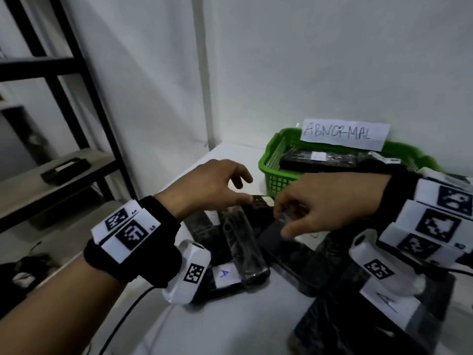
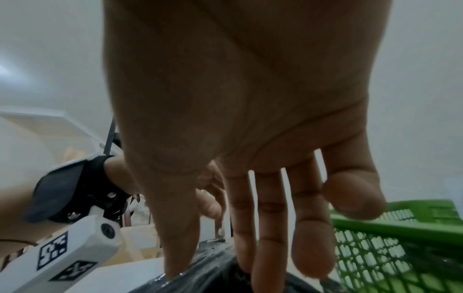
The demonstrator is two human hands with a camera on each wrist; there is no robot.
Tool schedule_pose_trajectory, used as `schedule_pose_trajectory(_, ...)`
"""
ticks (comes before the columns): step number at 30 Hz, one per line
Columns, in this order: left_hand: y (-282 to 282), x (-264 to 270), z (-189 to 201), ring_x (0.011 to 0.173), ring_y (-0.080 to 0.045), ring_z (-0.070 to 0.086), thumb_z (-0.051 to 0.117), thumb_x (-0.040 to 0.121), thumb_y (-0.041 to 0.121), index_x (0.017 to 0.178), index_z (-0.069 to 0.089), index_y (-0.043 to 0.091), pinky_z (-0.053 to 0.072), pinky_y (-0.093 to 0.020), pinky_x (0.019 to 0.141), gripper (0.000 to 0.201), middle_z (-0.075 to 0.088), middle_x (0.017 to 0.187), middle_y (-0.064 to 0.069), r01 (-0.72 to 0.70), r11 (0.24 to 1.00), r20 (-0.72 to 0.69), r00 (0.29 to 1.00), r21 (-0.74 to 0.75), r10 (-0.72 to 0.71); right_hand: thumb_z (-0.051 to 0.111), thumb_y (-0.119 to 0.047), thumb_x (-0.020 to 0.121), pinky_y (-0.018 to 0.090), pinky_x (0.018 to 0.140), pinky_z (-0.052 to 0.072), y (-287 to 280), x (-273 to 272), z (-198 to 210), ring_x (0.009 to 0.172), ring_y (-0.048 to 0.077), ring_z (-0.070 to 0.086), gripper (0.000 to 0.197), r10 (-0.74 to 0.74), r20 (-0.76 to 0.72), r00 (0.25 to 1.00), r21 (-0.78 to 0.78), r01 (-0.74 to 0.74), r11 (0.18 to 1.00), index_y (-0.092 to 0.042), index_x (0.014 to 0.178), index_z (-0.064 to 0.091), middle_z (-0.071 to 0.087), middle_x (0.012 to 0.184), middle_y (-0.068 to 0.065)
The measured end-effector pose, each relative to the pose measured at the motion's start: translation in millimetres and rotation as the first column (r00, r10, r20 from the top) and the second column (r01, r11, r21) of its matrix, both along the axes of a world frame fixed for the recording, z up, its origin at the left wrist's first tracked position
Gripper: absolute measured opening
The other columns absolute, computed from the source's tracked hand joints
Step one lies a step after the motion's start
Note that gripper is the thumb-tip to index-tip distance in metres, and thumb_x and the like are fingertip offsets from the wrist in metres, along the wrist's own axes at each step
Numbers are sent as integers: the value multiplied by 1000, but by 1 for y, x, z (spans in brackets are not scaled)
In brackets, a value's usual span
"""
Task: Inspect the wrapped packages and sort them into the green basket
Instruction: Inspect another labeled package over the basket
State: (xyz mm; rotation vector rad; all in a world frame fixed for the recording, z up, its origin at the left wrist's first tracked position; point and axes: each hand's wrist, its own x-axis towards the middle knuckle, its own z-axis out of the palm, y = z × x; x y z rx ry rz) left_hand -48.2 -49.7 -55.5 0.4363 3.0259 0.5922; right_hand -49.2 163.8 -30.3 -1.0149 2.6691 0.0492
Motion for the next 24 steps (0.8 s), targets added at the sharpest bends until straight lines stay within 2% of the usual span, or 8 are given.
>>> schedule_pose_trajectory(4,-21,2,-19,81,-5,51,77,81,39,135,56,30,39,-22,81,58,60,120,10,-18,997,51,998,-71,21,56,-70,87,30,83,54,-26,1,-9,85,7,63,49,31,21,999,45,-32,998,-31,114,67,69,96,-12)
schedule_pose_trajectory(7,-27,0,-32,89,-10,55,80,79,42,134,55,31,46,-26,86,62,64,120,9,-11,999,157,987,-44,18,51,-77,83,32,77,54,-42,2,-18,80,10,64,56,45,28,999,55,-47,997,-28,100,68,70,87,-8)
schedule_pose_trajectory(10,-33,1,-35,84,-14,63,83,77,24,124,63,17,56,-29,74,51,69,105,0,-61,962,258,966,264,-10,52,-75,84,31,73,52,-50,3,-21,77,11,62,53,51,10,999,28,-51,998,-25,94,65,68,85,-7)
schedule_pose_trajectory(12,-40,8,-28,77,-16,66,80,78,3,112,64,7,58,-25,65,38,68,95,-7,-106,840,272,961,532,-51,53,-74,84,27,73,50,-47,3,-13,78,5,60,48,40,1,999,-64,-40,997,-29,98,63,67,88,-11)
schedule_pose_trajectory(14,-49,11,-16,76,-17,68,77,75,-9,107,63,6,60,-25,66,37,64,96,-9,-106,685,180,983,721,-38,46,-79,77,26,79,52,-37,2,3,85,1,63,54,-5,4,1000,-220,6,975,-35,105,61,67,97,-16)
schedule_pose_trajectory(18,-52,5,4,82,-18,68,70,79,-12,96,53,13,61,-28,71,35,57,99,-8,-50,315,54,999,948,-5,38,-77,76,29,83,54,-11,-6,28,92,6,67,60,-154,-46,987,-506,110,856,-34,111,63,71,99,-15)
schedule_pose_trajectory(21,-28,-7,11,86,-16,63,67,82,-14,97,49,15,61,-34,82,37,57,93,-3,82,286,-75,997,955,-35,48,-64,81,27,69,54,7,-12,26,77,15,73,51,-196,159,968,-698,250,671,-24,105,70,77,90,-8)
schedule_pose_trajectory(24,9,-25,14,82,-13,60,64,85,-16,97,49,16,58,-45,91,37,58,87,3,149,290,-135,989,945,-67,59,-58,76,32,61,54,35,-10,19,70,23,71,39,-234,280,931,-851,354,389,-27,97,69,74,88,-11)
